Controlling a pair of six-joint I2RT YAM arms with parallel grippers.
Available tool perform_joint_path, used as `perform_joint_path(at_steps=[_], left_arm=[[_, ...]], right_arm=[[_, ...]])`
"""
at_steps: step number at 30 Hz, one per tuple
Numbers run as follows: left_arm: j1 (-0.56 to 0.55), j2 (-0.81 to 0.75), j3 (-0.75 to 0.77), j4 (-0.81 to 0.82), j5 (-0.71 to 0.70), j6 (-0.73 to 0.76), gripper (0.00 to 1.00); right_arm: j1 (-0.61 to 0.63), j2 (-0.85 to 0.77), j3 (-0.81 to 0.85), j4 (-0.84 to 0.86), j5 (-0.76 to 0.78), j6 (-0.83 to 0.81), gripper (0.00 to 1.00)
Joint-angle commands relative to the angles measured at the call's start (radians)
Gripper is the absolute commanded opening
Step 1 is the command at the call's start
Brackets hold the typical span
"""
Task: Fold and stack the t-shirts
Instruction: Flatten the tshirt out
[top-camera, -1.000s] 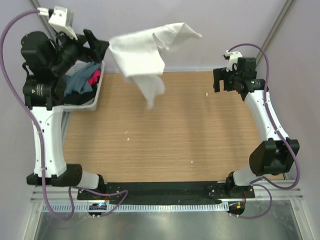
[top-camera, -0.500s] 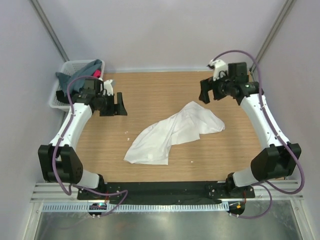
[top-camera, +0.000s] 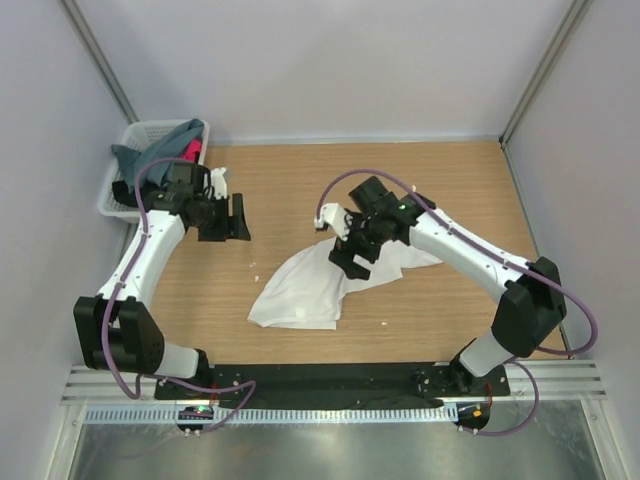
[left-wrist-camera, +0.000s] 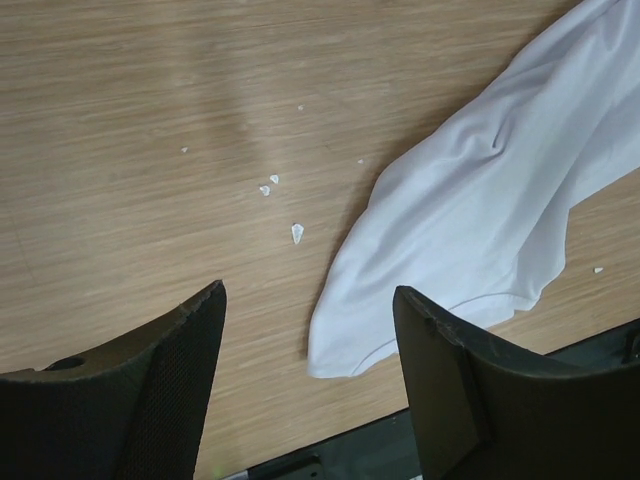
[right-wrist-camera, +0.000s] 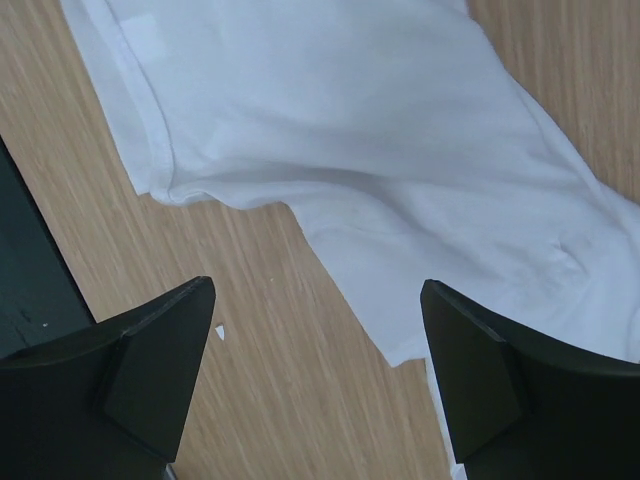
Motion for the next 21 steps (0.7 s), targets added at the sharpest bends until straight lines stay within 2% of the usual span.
perform_joint_path(at_steps=[1, 6, 10, 21], left_arm=[[0.003, -0.033, 0.017, -0.028, -0.048, 0.017, 0.69], [0.001, -0.058, 0.023, -0.002, -0.160, 0.064, 0.69], [0.004, -0.068, 0.050, -0.011, -0.204, 0.095, 0.70], [0.036, -0.081, 0.034, 0.001, -0.200, 0.071, 0.71]], right_arm=[[0.111, 0.020, 0.005, 0.002, 0.070, -0.130, 0.89], [0.212, 0.046, -0.055, 0.064, 0.098, -0.233, 0.80], [0.226, 0.031, -0.142, 0.137, 0.098, -0.301, 0.80], [0.226, 0.067, -0.185, 0.180, 0.086, -0.336, 0.81]])
